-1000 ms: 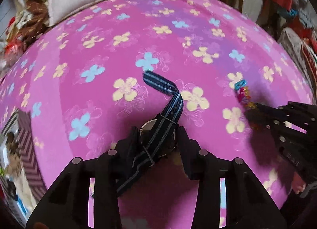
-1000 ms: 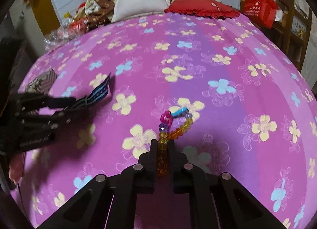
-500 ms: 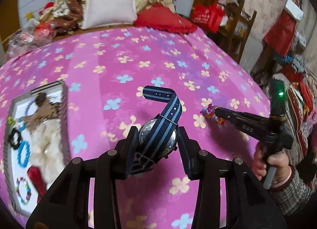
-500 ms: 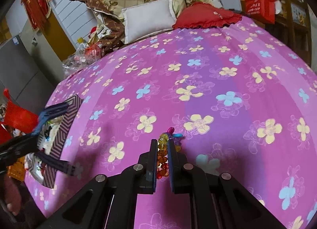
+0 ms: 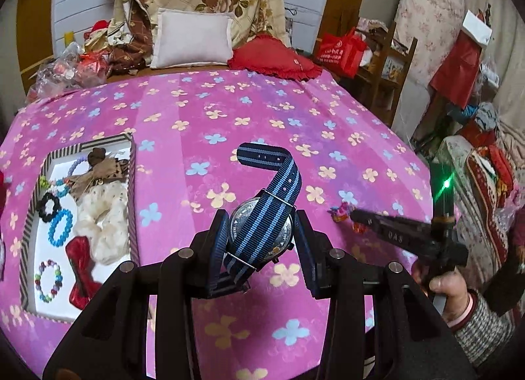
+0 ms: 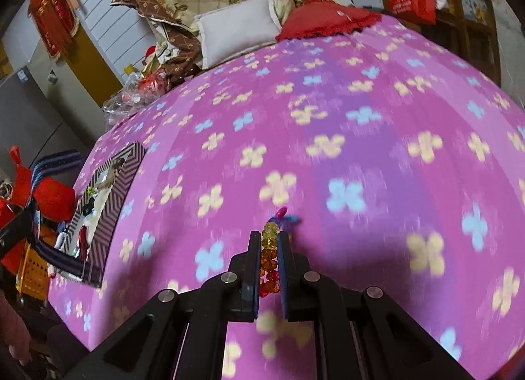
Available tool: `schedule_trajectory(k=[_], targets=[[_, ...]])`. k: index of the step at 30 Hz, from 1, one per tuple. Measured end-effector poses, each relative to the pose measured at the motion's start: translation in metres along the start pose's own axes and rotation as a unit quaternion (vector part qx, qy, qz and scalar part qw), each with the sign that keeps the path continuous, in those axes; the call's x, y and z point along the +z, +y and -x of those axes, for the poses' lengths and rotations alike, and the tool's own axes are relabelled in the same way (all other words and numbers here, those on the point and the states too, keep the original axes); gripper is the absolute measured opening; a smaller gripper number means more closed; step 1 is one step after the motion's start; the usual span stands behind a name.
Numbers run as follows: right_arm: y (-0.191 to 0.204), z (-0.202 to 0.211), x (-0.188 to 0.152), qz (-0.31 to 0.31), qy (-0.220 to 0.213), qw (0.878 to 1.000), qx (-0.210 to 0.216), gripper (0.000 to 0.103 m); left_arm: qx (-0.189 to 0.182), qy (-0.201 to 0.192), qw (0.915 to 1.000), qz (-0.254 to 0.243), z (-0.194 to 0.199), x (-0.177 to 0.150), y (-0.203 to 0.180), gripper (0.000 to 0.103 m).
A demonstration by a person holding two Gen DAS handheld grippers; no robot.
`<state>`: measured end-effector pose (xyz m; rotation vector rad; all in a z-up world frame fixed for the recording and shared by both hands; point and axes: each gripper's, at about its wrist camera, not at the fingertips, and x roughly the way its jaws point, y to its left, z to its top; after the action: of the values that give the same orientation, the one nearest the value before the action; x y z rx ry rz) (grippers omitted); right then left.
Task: Organize jewelry
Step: 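Carry the watch strap and bead bracelet to the white tray and release the bracelet from the right tool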
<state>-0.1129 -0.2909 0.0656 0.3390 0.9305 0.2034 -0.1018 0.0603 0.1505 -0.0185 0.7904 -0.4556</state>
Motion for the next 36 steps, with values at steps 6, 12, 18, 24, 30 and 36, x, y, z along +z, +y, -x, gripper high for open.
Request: schedule_trajectory(k=[6, 12, 18, 24, 30, 36], targets=[[0.006, 0.014, -0.009, -0.007, 0.009, 1.0, 0.0, 0.009, -0.002, -0.013, 0.9996, 0.026, 0.016, -0.009, 0.017, 0.039], [0.032, 0.03, 0.003, -0.005, 0.014, 0.999, 0.037, 0.009, 0.011, -0.03, 0.9977, 0.059, 0.04, -0.01, 0.051, 0.039], [0.086, 0.027, 0.02, 0.036, 0.028, 0.996, 0.081, 0.009, 0.048, -0.053, 0.9941, 0.082, 0.058, -0.006, 0.097, 0.039], [0.146, 0.005, 0.033, 0.072, 0.054, 0.99, 0.108, 0.009, 0.079, -0.081, 0.9862, 0.121, 0.063, 0.009, 0.161, 0.039], [0.208, -0.017, 0.039, 0.126, 0.068, 0.982, 0.12, 0.009, 0.088, -0.102, 0.978, 0.159, 0.064, 0.014, 0.221, 0.039], [0.282, -0.056, 0.034, 0.179, 0.1, 0.968, 0.147, 0.009, 0.055, -0.076, 0.9739, 0.207, 0.054, -0.008, 0.265, 0.039]])
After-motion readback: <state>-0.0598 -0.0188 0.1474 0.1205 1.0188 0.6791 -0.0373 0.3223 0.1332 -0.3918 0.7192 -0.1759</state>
